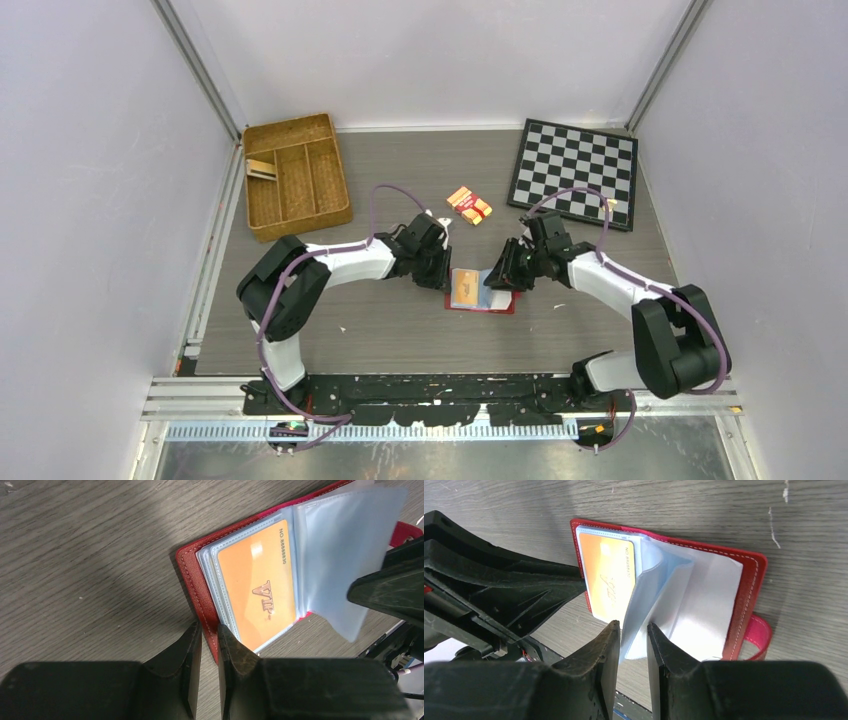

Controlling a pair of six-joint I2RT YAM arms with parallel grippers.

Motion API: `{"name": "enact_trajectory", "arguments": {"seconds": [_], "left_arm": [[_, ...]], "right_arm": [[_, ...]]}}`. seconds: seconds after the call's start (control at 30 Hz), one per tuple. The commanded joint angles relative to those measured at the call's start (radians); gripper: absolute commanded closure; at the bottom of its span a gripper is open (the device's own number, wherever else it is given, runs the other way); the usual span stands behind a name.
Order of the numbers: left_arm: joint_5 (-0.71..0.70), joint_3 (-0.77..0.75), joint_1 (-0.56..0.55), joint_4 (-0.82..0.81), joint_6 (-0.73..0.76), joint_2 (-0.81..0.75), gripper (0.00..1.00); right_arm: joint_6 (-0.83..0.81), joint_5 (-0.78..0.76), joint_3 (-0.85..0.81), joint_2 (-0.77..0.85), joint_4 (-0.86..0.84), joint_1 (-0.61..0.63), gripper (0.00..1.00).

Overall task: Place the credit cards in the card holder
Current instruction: Turn over the card slot in the card holder.

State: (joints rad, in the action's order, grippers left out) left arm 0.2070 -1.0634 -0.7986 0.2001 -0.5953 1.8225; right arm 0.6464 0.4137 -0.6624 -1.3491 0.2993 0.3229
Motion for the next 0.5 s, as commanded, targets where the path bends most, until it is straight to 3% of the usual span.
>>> {"name": "enact_trajectory", "arguments": {"seconds": [0.0, 0.47], "left_arm": [[0.009, -0.009, -0.002, -0.034, 0.005, 0.020, 0.80], [0.005, -0.003, 0.002, -0.040, 0.006, 0.018, 0.81]], "right_arm": [[0.016, 0.023, -0.008, -0.038, -0.066, 0.022, 0.68], [0.024, -0.002, -0.045, -0.090, -0.078, 0.079, 0.55]]}}
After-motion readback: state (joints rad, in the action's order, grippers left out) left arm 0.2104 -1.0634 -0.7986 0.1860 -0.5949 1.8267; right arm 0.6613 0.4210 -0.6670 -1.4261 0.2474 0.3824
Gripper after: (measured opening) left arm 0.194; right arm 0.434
